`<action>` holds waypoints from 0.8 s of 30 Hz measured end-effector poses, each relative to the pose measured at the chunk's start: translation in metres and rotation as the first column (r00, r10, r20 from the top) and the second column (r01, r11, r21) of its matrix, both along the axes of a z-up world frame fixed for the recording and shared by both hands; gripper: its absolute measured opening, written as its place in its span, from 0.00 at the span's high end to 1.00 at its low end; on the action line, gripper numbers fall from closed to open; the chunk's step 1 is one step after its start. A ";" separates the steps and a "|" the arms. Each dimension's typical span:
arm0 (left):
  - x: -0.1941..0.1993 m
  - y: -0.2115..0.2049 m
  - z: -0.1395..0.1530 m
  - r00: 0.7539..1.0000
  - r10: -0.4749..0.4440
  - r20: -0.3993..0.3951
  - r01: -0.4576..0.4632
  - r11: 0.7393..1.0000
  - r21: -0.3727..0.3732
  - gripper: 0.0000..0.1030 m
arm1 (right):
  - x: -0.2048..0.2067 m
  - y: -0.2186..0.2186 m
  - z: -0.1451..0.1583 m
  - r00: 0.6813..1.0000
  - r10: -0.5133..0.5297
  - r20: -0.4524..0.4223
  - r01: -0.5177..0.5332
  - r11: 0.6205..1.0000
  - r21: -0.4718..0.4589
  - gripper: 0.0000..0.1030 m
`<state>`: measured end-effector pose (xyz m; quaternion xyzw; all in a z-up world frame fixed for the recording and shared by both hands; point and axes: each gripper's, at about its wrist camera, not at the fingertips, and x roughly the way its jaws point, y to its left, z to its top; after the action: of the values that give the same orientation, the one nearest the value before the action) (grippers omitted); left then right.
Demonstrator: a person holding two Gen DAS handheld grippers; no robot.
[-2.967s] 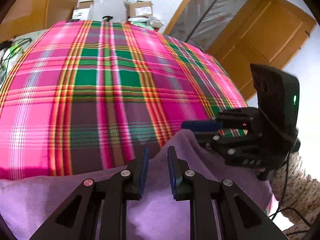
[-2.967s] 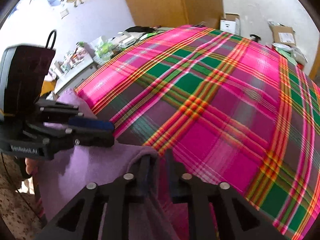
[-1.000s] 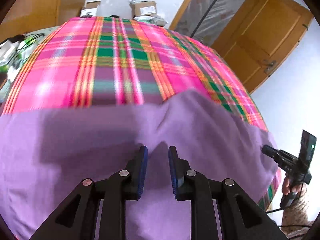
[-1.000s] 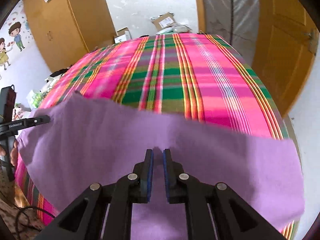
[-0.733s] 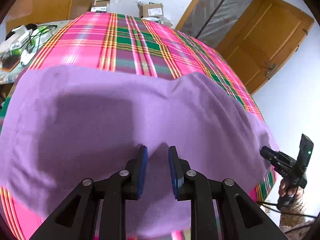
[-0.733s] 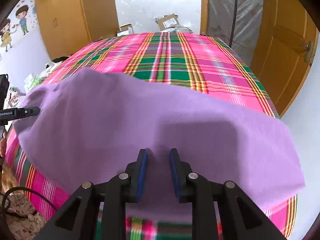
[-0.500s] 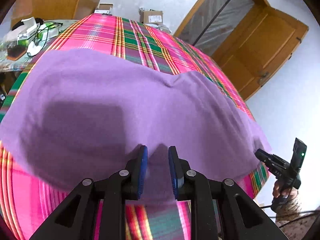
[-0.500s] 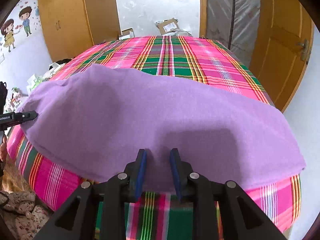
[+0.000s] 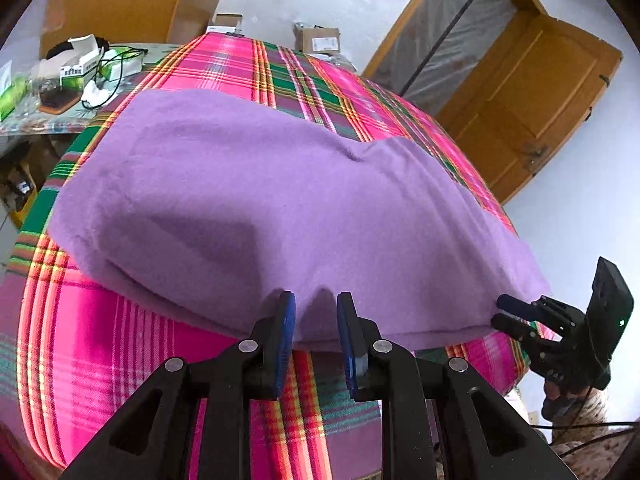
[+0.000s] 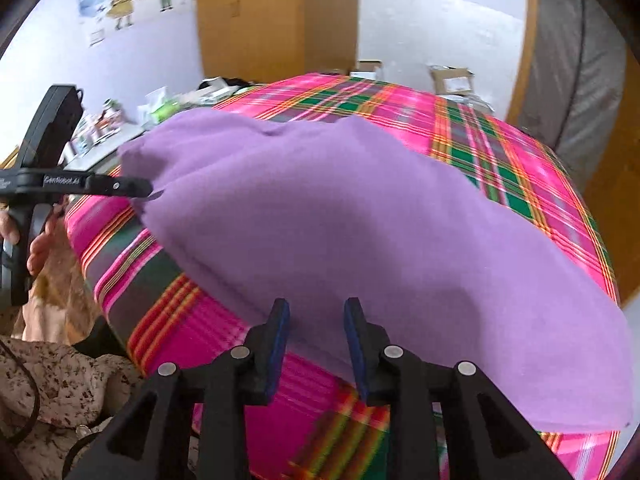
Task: Fold clothes
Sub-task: 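Lift the garment edge with both grippers and fold it over the garment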
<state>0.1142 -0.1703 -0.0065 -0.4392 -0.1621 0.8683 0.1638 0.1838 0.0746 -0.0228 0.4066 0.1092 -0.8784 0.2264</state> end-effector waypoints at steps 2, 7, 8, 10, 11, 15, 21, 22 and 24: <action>-0.003 -0.001 0.000 1.000 0.006 0.001 -0.006 1.000 -0.002 0.79 | 0.001 -0.003 -0.002 1.000 0.012 0.004 -0.012 1.000 0.004 0.71; -0.003 -0.003 -0.001 1.000 0.020 0.004 -0.020 1.000 0.009 0.79 | 0.000 -0.007 -0.005 1.000 0.017 0.003 -0.017 1.000 -0.005 0.69; -0.003 -0.003 -0.001 1.000 0.023 0.006 -0.023 1.000 0.011 0.79 | 0.000 -0.007 -0.005 1.000 0.014 0.001 -0.014 1.000 -0.010 0.71; -0.002 -0.003 -0.001 1.000 0.022 0.005 -0.022 1.000 0.008 0.79 | -0.001 -0.008 -0.005 1.000 0.012 -0.003 -0.012 1.000 -0.011 0.95; -0.002 -0.003 -0.002 1.000 0.023 0.004 -0.023 1.000 0.009 0.79 | 0.000 -0.009 -0.004 1.000 0.011 -0.001 -0.011 1.000 -0.011 0.97; 0.000 -0.005 0.000 0.999 0.032 0.007 -0.032 0.999 -0.002 0.79 | 0.008 -0.008 0.004 1.000 0.024 -0.007 -0.024 0.999 -0.021 0.98; 0.004 -0.015 0.000 0.998 0.055 0.009 -0.055 0.998 0.002 0.79 | 0.011 -0.006 0.002 0.999 0.025 0.021 -0.024 0.999 -0.026 0.98; 0.004 -0.016 0.000 0.998 0.059 0.011 -0.059 0.998 0.004 0.79 | 0.008 -0.007 -0.001 0.999 0.023 0.034 -0.022 1.000 -0.022 0.98; 0.005 -0.018 0.001 0.998 0.062 0.009 -0.062 0.998 -0.003 0.79 | 0.007 -0.007 -0.002 0.999 0.024 0.035 -0.024 1.000 -0.018 0.98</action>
<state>0.1194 -0.1882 -0.0053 -0.4382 -0.1752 0.8712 0.1354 0.1906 0.0673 -0.0250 0.4187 0.1023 -0.8692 0.2424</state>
